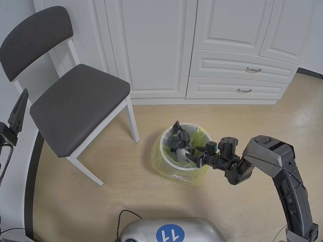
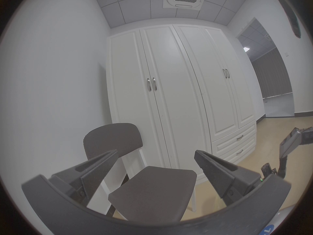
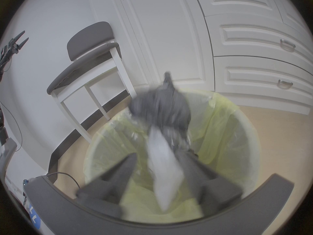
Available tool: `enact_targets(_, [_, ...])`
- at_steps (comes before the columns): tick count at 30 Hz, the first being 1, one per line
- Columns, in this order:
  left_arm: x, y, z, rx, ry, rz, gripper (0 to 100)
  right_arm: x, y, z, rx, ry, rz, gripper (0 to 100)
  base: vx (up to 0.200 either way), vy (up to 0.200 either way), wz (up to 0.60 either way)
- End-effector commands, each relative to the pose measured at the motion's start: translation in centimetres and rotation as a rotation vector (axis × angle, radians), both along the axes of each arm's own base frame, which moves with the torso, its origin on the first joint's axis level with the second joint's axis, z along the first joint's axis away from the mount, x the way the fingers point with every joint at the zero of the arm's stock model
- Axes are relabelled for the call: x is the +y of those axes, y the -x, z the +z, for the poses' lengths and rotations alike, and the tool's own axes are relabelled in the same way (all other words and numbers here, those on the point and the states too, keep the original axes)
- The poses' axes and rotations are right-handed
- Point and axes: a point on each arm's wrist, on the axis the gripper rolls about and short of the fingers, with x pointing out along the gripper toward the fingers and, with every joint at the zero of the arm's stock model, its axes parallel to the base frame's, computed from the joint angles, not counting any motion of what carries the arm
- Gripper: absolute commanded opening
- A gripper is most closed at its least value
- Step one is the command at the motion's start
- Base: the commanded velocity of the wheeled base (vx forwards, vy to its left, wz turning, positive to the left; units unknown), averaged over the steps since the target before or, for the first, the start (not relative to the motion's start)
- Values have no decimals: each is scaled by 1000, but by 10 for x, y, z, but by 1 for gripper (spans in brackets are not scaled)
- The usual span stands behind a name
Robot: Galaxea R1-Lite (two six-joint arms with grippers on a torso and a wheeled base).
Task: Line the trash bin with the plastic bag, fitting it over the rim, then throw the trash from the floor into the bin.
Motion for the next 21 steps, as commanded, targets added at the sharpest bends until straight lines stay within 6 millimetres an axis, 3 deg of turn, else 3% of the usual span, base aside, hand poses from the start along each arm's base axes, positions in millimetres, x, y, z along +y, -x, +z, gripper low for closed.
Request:
enact_targets(1, [0,0,0,2,-1,0,100,-1,1,-3,12,4,-2,100,0,0,0])
enact_targets(10, [0,0,0,2,-1,0,100,0,1,-2,5,3,0,100,0,0,0])
enact_targets(21, [0,0,0,2,-1,0,100,7,10,26,-21,-7,21,100,0,0,0])
